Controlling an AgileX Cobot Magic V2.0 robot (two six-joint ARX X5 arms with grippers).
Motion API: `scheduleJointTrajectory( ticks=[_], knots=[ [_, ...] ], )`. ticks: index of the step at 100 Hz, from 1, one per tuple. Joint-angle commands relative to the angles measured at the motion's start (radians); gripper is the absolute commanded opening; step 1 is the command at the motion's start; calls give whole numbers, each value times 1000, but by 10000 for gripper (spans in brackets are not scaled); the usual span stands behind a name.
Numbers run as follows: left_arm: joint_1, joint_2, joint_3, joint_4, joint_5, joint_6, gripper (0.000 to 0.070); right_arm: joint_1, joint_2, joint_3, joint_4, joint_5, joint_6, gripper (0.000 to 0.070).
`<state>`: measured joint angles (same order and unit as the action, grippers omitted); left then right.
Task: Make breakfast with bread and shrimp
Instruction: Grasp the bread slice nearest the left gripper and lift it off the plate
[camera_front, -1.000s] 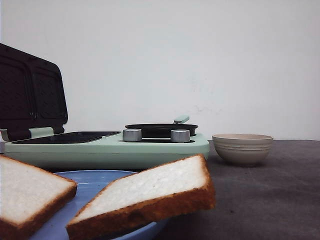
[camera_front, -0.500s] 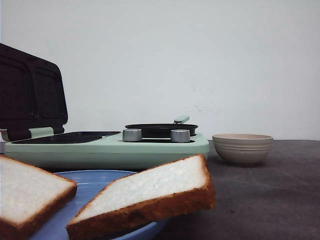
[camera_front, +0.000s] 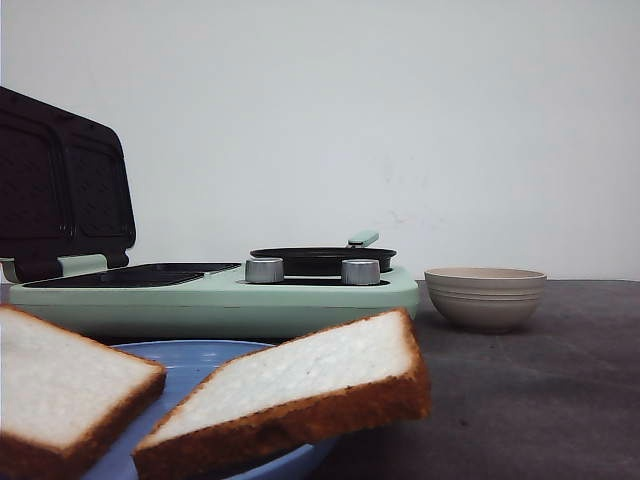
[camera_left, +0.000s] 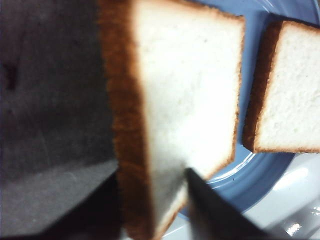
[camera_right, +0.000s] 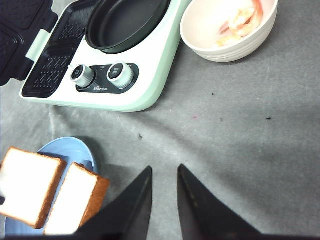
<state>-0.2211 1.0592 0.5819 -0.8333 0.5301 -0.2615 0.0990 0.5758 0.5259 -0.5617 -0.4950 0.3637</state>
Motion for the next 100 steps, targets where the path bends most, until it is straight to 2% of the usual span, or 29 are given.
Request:
scheduleJointTrajectory(
  ticks=[1, 25, 47, 80, 100],
  knots=[
    [-4, 9, 16, 8, 1, 7, 4, 3, 4, 16, 7, -3, -8, 93],
    [-4, -12, 16, 20, 1, 13, 4, 3, 4, 16, 7, -3, -8, 93],
    [-4, -123, 16, 48, -20, 12, 4, 3, 4, 16, 7, -3, -8, 93],
    [-4, -321, 16, 143, -126, 10, 4, 3, 4, 16, 7, -2, -8, 93],
    [-4, -373, 16, 245, -148, 10, 4, 3, 3, 16, 7, -2, -8, 93]
  ],
)
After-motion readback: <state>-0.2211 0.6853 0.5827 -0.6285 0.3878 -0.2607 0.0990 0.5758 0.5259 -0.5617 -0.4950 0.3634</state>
